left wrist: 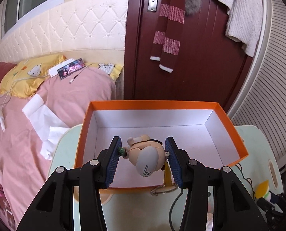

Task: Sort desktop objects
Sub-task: 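Lower the keychain figure into the orange box and open the left tool, then carry the dog figure into the orange box and open the right tool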

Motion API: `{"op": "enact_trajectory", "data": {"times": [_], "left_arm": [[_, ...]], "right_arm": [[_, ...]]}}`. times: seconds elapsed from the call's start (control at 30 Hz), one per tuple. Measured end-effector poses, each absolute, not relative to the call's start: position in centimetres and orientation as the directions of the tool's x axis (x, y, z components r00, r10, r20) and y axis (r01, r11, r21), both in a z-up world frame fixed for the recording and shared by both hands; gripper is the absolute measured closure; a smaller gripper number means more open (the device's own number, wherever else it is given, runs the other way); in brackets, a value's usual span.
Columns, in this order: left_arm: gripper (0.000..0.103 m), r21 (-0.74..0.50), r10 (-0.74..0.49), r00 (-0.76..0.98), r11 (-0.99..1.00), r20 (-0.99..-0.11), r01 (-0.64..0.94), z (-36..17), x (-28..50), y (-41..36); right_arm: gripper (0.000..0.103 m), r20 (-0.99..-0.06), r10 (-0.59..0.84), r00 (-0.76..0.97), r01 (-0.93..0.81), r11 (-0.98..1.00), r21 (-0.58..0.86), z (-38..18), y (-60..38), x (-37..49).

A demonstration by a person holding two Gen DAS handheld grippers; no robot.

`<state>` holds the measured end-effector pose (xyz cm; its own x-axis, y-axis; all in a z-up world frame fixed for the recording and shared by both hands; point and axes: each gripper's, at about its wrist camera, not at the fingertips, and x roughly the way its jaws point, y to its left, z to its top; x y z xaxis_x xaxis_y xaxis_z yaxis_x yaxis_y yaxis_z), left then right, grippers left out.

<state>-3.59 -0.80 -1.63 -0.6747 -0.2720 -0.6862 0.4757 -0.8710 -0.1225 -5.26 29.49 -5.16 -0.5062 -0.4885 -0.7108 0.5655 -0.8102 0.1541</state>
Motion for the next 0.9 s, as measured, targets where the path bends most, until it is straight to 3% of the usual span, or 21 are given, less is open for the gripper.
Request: {"op": "enact_trajectory", "data": {"times": [0.2, 0.27, 0.3, 0.5, 0.57, 0.67, 0.9], "left_arm": [[0.053, -0.045, -0.276, -0.623, -0.892, -0.732, 0.45, -2.9, -4.7, -0.1], [0.044, -0.025, -0.295, -0.607, -0.887, -0.737, 0.461, -2.5, -4.7, -0.2], [0.034, -0.013, -0.311, -0.605, -0.883, -0.733, 0.47, -2.2, -4.5, -0.3], [0.029, -0.1, -0.336, -0.734, -0.872, -0.59, 0.48, 1.9, 0.3, -1.2], [0.022, -0.138, -0.327, -0.761, -0.869, -0.559, 0.475, 2.6, 2.9, -1.0], [0.022, -0.17, -0.294, -0.788, -0.88, -0.541, 0.444, 2.0, 6.8, -0.2], [0.022, -0.146, -0.288, -0.718, -0.867, -0.633, 0.476, -3.3, 12.6, 1.1]], "right_arm": [[0.07, -0.718, -0.489, -0.496, 0.564, -0.81, 0.162, -5.4, 29.5, -5.4], [0.07, -0.718, -0.491, -0.494, 0.567, -0.808, 0.162, -5.4, 29.4, -5.4], [0.07, -0.718, -0.491, -0.494, 0.568, -0.807, 0.161, -5.4, 29.4, -5.4], [0.07, -0.71, -0.502, -0.494, 0.578, -0.8, 0.164, -5.2, 29.3, -5.1], [0.07, -0.7, -0.517, -0.492, 0.588, -0.791, 0.17, -4.9, 29.1, -4.8], [0.07, -0.685, -0.539, -0.49, 0.604, -0.777, 0.179, -4.5, 28.9, -4.4], [0.07, -0.648, -0.589, -0.482, 0.64, -0.742, 0.198, -3.5, 28.4, -3.5]]}}
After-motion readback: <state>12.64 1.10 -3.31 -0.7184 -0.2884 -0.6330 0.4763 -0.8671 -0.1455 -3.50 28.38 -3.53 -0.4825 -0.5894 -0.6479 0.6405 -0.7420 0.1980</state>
